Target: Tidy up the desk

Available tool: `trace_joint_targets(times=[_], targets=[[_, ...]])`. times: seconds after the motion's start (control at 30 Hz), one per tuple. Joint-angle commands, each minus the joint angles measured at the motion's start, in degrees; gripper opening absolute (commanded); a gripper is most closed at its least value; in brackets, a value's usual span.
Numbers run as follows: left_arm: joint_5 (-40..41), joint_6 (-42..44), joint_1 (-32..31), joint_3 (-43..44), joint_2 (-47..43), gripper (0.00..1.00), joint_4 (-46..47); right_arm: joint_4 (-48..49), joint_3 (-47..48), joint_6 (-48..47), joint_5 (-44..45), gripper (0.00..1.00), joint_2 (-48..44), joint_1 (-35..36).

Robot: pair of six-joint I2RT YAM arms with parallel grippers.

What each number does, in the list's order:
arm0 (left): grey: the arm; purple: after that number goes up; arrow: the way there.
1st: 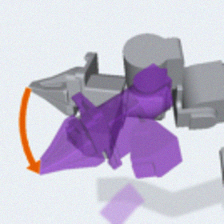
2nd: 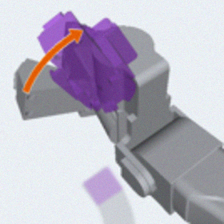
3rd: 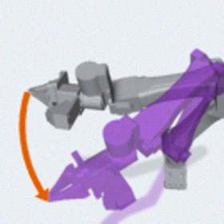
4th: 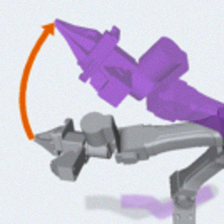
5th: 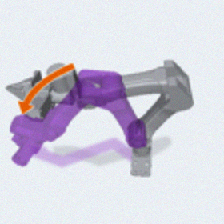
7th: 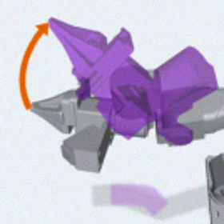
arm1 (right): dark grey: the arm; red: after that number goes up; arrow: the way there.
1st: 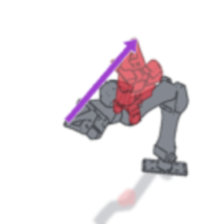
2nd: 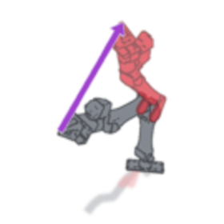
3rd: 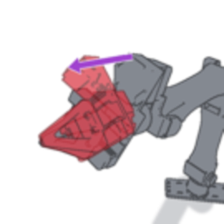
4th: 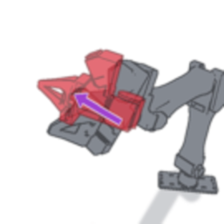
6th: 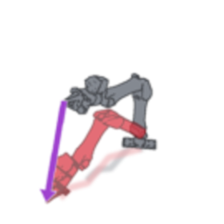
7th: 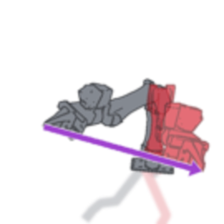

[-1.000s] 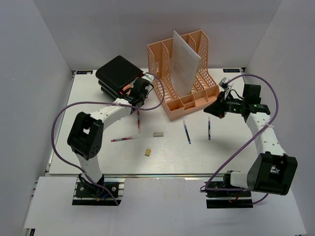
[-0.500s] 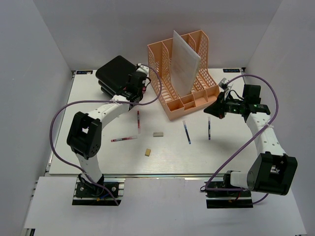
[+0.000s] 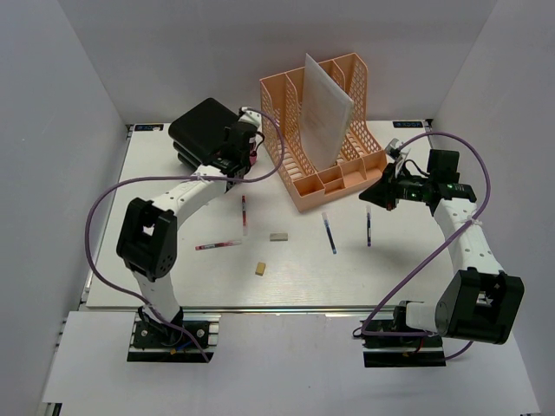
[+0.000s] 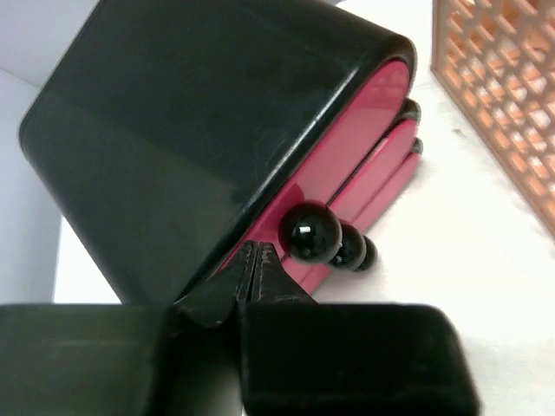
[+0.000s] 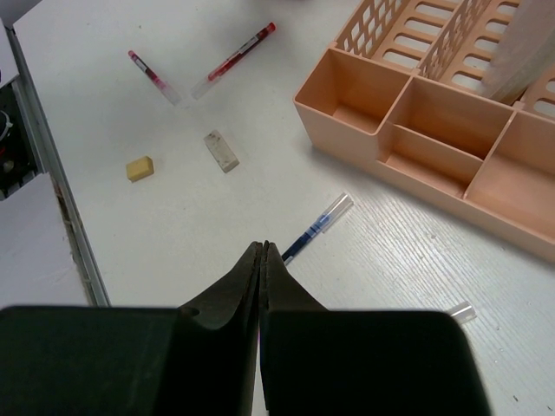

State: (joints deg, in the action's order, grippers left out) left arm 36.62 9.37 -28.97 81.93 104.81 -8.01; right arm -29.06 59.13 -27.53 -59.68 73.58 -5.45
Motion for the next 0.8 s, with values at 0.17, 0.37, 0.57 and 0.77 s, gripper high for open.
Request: trace_joint_targets(times=[0.17, 0.37, 0.57, 0.77], targets=[[-21.3, -8.6, 0.5, -9.1, -22.3, 0.13, -2.1, -0.4, 1.3, -2.1, 1.8, 0.02, -2.7, 1.3], [-27.8, -17.1, 0.5, -22.8, -39.5, 0.56, -3.9, 1.5, -0.2, -1.9, 8.6, 0.34, -4.0, 11.3], [-29.8, -21.9, 2.3, -32.8, -49.9, 0.67, -9.7, 3.6, 7.2, 2.1, 21.8, 0.7, 3.4, 24.2], [-27.6, -21.4, 3.0, -40.3, -57.7, 0.72, -11.1, 8.2, 16.6, 10.3, 34.3, 0.75, 15.9, 35.5]])
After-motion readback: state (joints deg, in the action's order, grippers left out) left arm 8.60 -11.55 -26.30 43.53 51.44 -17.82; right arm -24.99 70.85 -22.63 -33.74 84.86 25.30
